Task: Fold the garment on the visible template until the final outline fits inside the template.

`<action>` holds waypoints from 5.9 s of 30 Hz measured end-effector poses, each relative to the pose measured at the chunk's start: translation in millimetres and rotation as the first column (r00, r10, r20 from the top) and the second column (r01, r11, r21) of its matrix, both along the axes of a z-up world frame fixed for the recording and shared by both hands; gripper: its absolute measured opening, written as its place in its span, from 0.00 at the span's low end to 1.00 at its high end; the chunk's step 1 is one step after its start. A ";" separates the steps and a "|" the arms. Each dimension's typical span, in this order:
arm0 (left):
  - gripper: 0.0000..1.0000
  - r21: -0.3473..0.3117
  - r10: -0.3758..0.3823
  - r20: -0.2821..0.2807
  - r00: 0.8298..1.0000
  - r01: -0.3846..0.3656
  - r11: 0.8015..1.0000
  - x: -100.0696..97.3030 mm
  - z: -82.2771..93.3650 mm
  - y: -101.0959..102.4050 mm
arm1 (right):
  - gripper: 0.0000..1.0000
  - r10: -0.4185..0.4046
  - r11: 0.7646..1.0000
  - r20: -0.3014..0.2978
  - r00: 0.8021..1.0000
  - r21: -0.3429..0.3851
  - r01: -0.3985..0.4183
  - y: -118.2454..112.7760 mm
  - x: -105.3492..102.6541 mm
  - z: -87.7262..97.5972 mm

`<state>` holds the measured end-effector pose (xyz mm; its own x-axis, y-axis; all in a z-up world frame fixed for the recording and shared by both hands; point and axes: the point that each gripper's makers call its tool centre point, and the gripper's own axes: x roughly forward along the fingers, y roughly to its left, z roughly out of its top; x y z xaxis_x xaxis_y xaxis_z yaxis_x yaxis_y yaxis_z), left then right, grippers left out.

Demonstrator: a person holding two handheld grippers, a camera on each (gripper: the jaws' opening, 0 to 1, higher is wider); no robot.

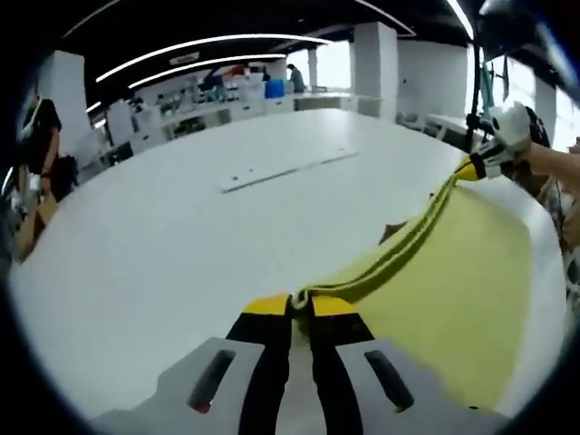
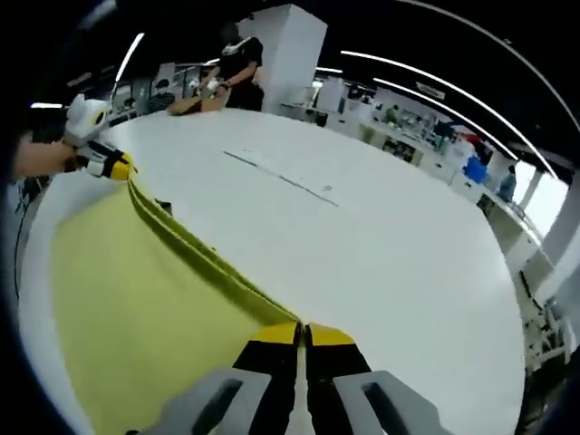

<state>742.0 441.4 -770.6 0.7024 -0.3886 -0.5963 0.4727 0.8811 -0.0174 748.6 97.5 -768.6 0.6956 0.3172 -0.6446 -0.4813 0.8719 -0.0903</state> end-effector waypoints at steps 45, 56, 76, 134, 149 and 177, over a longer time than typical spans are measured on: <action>0.90 -0.125 -0.146 0.029 0.989 0.148 0.981 -99.0 25.8 -9.6 | 0.78 0.111 0.967 -0.174 0.978 0.248 -0.066 33.2 -128.7 16.5; 0.90 -0.177 -0.159 0.019 0.987 0.160 0.971 -135.9 28.9 -16.9 | 0.75 0.091 0.960 -0.191 0.977 0.277 -0.035 23.0 -164.2 10.7; 0.49 -0.325 -0.124 -0.041 0.991 0.104 0.940 -183.2 19.9 -17.9 | 0.52 0.051 0.936 -0.230 0.972 0.351 0.034 13.9 -195.7 -1.5; 0.00 -0.278 -0.154 -0.148 0.977 0.109 0.954 -220.0 4.3 -11.0 | 0.00 0.019 0.946 -0.220 0.975 0.318 0.054 -6.4 -223.4 -7.6; 0.00 -0.259 -0.162 -0.157 0.974 0.118 0.959 -232.2 3.3 -9.0 | 0.00 0.032 0.950 -0.227 0.973 0.310 0.041 -5.7 -237.9 -8.0; 0.37 -0.215 -0.131 -0.092 0.987 0.109 0.971 -232.8 19.2 -1.9 | 0.44 0.052 0.965 -0.145 0.988 0.262 -0.012 -2.9 -234.3 16.7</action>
